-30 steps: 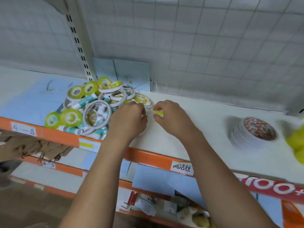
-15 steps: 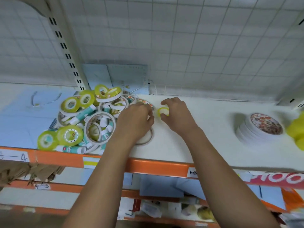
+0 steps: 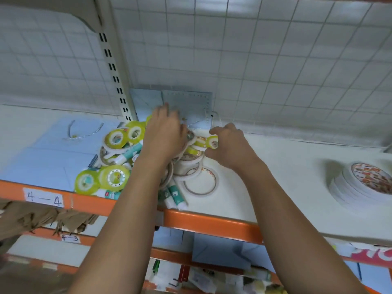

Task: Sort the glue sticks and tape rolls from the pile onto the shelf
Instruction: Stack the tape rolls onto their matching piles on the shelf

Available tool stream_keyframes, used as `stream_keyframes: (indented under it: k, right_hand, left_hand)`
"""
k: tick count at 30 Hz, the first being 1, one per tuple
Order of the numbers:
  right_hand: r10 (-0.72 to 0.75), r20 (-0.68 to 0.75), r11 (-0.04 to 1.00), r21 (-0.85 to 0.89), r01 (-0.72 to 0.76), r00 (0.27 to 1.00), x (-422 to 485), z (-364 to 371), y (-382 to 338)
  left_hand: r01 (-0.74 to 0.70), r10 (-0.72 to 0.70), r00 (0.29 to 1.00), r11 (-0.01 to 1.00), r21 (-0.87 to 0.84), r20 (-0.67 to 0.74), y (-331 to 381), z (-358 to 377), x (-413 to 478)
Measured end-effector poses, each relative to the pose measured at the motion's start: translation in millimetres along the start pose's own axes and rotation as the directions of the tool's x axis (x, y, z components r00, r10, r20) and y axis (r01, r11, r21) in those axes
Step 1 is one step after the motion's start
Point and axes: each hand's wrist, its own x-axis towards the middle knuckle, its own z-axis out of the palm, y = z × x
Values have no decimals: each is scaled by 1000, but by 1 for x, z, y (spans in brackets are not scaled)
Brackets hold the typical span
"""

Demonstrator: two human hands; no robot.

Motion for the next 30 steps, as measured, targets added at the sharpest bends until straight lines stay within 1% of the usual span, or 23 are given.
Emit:
stream_keyframes:
  k: [2, 4, 6, 9, 11, 16, 19, 20, 22, 25, 27, 30]
  right_hand:
    - [-26, -18, 999, 31, 26, 1000, 3, -3, -11]
    - [-46, -35, 996, 81, 49, 998, 3, -5, -19]
    - [-63, -40, 988, 136, 68, 997, 2, -5, -23]
    - [-80, -28, 979, 185, 84, 996, -2, -5, -22]
    - [-91, -29, 979, 178, 95, 995, -5, -5, -20]
    - [-93, -20, 983, 155, 95, 995, -15, -8, -12]
    - [-91, -29, 982, 163, 94, 995, -23, -11, -6]
    - [-86, -32, 983, 161, 90, 996, -26, -13, -4]
    - [-75, -50, 984, 156, 82, 996, -33, -17, 0]
    - [-43, -106, 987, 147, 58, 993, -50, -26, 13]
    - [-19, -136, 993, 110, 34, 991, -64, -35, 28]
    - [38, -173, 998, 46, -31, 984, -87, -56, 58]
  left_hand:
    - [17, -20, 993, 999, 32, 118, -6, 2, 2]
    - [24, -24, 986, 1000, 0, 166, -10, 6, 2]
    - [44, -36, 989, 998, -47, 145, -11, 9, 1]
    - [70, -62, 995, 991, -112, 74, -13, 11, 3]
    - [87, -79, 995, 987, -136, 65, -14, 10, 6]
    - [131, -114, 987, 977, -170, 110, -15, 4, 12]
    - [148, -139, 989, 965, -218, 59, -9, -3, 8]
    - [132, -128, 991, 962, -241, 33, -3, -6, 5]
    - [58, -60, 998, 955, -291, 1, 13, -10, -4]
    - [-62, 87, 995, 935, -349, 55, 46, -9, -18]
    - [-122, 171, 981, 907, -404, 87, 69, -6, -24]
    - [-198, 269, 959, 858, -475, 86, 105, -2, -28]
